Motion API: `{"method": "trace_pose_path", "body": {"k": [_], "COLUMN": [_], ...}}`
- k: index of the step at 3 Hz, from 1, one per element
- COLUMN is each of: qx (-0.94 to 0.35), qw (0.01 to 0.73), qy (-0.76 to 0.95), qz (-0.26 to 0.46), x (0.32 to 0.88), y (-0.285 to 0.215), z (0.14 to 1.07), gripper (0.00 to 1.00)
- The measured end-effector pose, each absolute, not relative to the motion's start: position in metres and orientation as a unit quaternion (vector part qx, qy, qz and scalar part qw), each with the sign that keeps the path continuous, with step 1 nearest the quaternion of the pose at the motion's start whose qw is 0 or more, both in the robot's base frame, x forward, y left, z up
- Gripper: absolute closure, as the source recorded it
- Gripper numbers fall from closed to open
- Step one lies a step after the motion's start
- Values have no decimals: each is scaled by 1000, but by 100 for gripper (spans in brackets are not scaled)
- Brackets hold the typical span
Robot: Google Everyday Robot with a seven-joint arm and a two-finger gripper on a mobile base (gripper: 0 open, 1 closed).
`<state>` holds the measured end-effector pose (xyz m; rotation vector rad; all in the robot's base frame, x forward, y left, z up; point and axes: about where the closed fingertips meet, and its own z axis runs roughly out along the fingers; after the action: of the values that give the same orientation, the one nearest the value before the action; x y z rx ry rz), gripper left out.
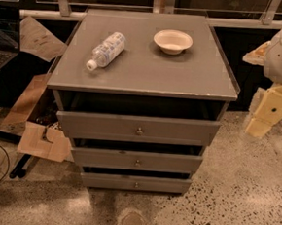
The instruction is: Open top drawer
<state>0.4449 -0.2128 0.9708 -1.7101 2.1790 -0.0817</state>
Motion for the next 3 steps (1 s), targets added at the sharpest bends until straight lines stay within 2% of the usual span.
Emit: {"method": "trace_pose_path", "body": {"k": [3], "qx": [-593], "qw": [323], "qy": [736], "qz": [53], "x": [492], "y": [-203], "z": [889], "gripper": [0]}}
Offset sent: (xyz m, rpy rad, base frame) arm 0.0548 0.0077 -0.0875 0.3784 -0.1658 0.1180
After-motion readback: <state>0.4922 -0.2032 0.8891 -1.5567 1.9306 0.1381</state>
